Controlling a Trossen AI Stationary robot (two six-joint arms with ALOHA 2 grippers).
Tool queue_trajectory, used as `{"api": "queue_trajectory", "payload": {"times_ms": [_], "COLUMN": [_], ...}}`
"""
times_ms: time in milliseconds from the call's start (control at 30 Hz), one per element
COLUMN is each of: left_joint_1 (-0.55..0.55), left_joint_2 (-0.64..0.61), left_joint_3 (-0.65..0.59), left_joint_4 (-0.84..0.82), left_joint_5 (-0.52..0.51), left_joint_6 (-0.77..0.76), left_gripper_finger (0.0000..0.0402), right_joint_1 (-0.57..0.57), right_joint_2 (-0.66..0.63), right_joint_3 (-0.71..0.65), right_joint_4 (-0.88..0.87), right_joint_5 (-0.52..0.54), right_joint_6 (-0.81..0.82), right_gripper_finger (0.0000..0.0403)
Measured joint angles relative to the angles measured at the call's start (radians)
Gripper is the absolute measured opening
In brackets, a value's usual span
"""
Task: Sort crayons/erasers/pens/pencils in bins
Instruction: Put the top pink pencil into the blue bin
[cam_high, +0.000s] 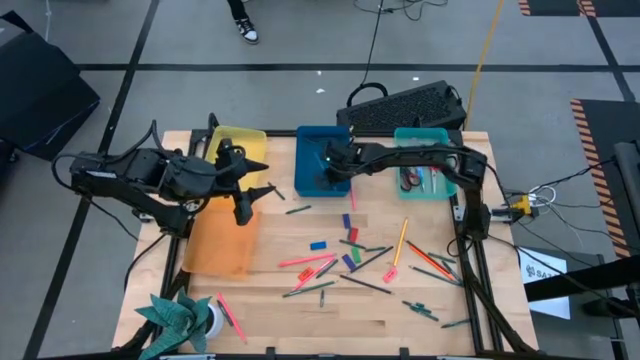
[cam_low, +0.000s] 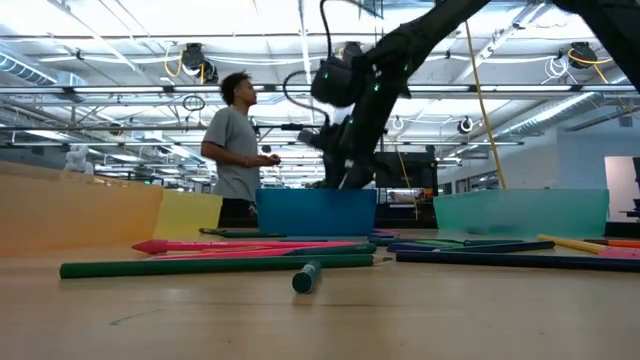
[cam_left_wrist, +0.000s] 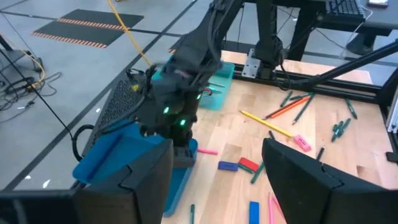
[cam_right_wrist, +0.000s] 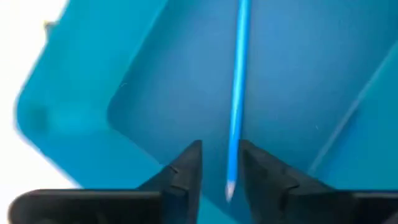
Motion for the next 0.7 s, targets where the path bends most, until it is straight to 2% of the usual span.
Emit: {"api": "queue_trajectory", "payload": {"times_ms": [133, 233, 333, 533, 700], "left_joint_1": [0.002, 0.003, 0.003, 0.003, 0.001], "left_joint_2": [0.000, 0.000, 0.000, 0.000, 0.000], "left_joint_3": [0.000, 0.000, 0.000, 0.000, 0.000], "left_joint_4": [-0.001, 0.001, 0.005, 0.005, 0.005], "left_joint_5": [-0.003, -0.004, -0.006, -0.008, 0.005], "left_joint_6": [0.007, 0.031, 0.049, 0.065, 0.071], "left_gripper_finger": [0.0250, 0.0250, 0.0250, 0.0250, 0.0250], "right_joint_1": [0.046, 0.123, 0.220, 0.392, 0.408], "right_joint_2": [-0.111, -0.190, -0.252, -0.274, -0.274], "right_joint_3": [0.002, 0.002, -0.025, -0.169, -0.364], "right_joint_4": [-0.082, -0.226, -0.303, -0.245, -0.048], "right_joint_5": [0.074, 0.191, 0.256, 0.338, 0.397], "right_joint_6": [-0.010, 0.034, 0.124, 0.320, 0.460], "right_gripper_finger": [0.0136, 0.0141, 0.0143, 0.0143, 0.0143]}}
